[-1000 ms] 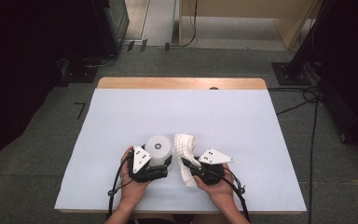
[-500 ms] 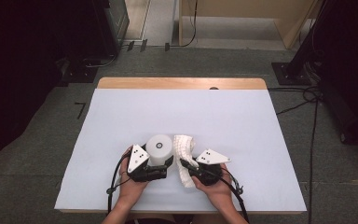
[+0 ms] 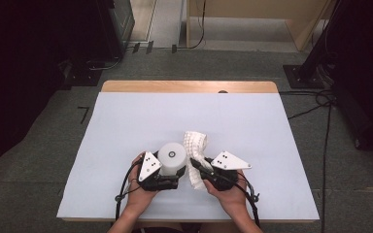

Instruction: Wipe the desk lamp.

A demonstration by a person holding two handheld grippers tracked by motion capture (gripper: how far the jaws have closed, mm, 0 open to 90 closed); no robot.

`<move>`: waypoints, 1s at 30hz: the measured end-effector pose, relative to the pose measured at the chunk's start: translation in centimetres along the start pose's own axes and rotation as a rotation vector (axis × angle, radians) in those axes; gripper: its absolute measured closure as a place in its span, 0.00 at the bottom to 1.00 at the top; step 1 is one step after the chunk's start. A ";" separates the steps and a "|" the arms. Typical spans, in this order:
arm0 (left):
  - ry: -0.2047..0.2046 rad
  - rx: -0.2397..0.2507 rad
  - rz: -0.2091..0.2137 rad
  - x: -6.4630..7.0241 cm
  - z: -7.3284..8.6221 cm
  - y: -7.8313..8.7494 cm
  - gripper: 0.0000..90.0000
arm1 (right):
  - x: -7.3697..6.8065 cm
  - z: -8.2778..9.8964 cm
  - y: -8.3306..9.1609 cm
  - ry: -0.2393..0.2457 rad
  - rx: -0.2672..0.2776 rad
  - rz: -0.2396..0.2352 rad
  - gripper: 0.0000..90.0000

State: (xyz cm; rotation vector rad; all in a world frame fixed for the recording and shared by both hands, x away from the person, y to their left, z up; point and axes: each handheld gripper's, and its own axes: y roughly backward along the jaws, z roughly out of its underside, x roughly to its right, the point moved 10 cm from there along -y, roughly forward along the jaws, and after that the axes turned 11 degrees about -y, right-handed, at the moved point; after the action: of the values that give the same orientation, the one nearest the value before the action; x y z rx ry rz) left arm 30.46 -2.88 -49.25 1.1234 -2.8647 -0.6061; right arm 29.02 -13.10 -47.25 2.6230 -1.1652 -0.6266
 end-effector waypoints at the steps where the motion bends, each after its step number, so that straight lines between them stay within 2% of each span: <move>1: 0.001 0.006 -0.002 -0.1 -0.2 0.1 0.10 | 0.1 0.3 -0.2 -0.003 -0.009 0.002 0.83; 2: 0.002 0.010 -0.003 -0.2 -0.3 0.2 0.10 | 0.3 1.1 -0.7 -0.006 -0.036 0.005 0.83; 3: 0.002 0.016 -0.005 -0.4 -0.5 0.4 0.10 | 0.3 1.1 -0.7 -0.006 -0.036 0.005 0.83; 4: 0.005 0.021 -0.009 -0.6 -0.6 0.5 0.10 | 0.5 2.1 -1.3 -0.011 -0.068 0.008 0.83; 5: 0.009 0.028 -0.010 -0.8 -0.8 0.7 0.10 | 0.5 2.1 -1.3 -0.011 -0.068 0.008 0.83; 6: 0.014 0.035 -0.014 -1.0 -0.9 0.8 0.10 | 0.7 3.1 -1.8 -0.016 -0.104 0.013 0.83; 8: 0.015 0.038 -0.020 -1.3 -1.0 1.0 0.10 | 0.6 3.6 -2.2 -0.017 -0.123 0.013 0.83; 13: 0.010 0.028 -0.008 -1.0 -0.7 0.7 0.10 | 0.5 3.0 -2.0 -0.023 -0.107 0.022 0.83; 17: -0.013 0.010 0.012 -0.1 -0.3 0.1 0.10 | 0.3 1.0 -0.8 -0.029 -0.042 0.016 0.83; 20: -0.023 0.014 0.012 -0.1 -0.5 0.1 0.10 | 0.1 0.1 -0.1 -0.023 -0.003 0.006 0.83; 22: -0.017 0.018 0.010 -0.2 -0.6 0.2 0.10 | 0.1 0.2 -0.1 -0.024 -0.006 0.005 0.83; 25: -0.009 0.024 0.011 -0.6 -0.9 0.5 0.10 | 0.4 1.3 -0.9 -0.024 -0.044 0.014 0.83; 26: -0.008 0.025 0.012 -0.7 -0.9 0.6 0.10 | 0.4 2.1 -1.3 -0.030 -0.073 0.014 0.83; 29: 0.005 0.032 0.008 -1.2 -1.0 0.8 0.10 | 0.5 2.6 -1.7 -0.032 -0.091 0.013 0.83; 30: 0.014 0.029 0.010 -1.2 -0.8 0.7 0.10 | 0.5 2.9 -1.8 -0.049 -0.101 0.014 0.83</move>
State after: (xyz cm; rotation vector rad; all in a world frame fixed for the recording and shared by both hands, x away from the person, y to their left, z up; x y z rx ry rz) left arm 30.98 -1.93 -48.07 1.1125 -2.8748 -0.5557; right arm 29.20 -12.26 -50.59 2.5268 -1.1334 -0.7305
